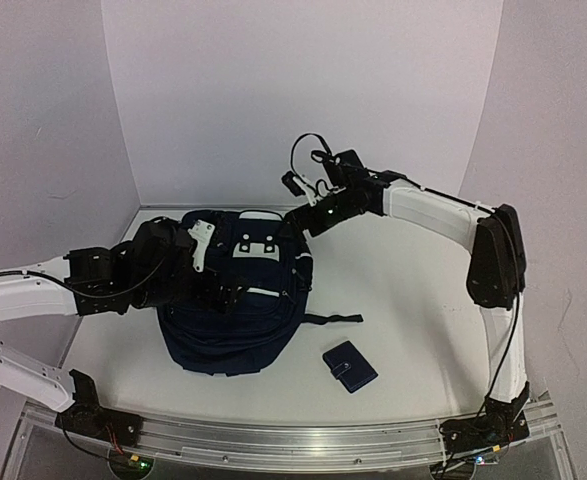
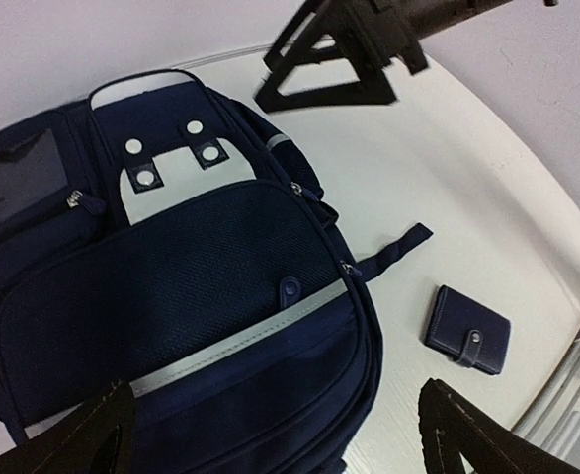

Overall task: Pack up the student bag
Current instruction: Zip the student bag at the center of the board, then adjust the student bag at the center of the board.

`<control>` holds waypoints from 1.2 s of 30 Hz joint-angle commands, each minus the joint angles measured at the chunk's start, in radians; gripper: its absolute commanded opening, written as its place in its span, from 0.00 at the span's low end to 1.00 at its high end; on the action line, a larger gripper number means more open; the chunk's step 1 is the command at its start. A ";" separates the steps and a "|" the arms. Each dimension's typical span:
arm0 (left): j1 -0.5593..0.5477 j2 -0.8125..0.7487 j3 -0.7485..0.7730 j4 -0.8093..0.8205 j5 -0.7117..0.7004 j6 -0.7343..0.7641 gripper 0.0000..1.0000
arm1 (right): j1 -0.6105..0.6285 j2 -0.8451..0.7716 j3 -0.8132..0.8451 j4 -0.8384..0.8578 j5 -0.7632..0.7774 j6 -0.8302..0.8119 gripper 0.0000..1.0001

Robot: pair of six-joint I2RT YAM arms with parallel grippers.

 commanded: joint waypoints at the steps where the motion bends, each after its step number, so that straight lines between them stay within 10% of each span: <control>1: -0.002 -0.019 -0.026 -0.031 0.066 -0.272 1.00 | -0.020 0.159 0.229 0.003 0.087 0.011 0.98; 13: -0.028 0.007 -0.185 0.038 0.071 -0.535 1.00 | -0.026 0.424 0.456 0.040 0.109 0.016 0.98; 24: 0.041 0.079 -0.174 -0.104 -0.060 -0.623 1.00 | -0.052 0.271 0.068 0.062 -0.124 0.015 0.62; 36: 0.356 0.248 -0.076 0.078 0.159 -0.327 1.00 | -0.048 -0.095 -0.498 0.101 -0.261 0.026 0.61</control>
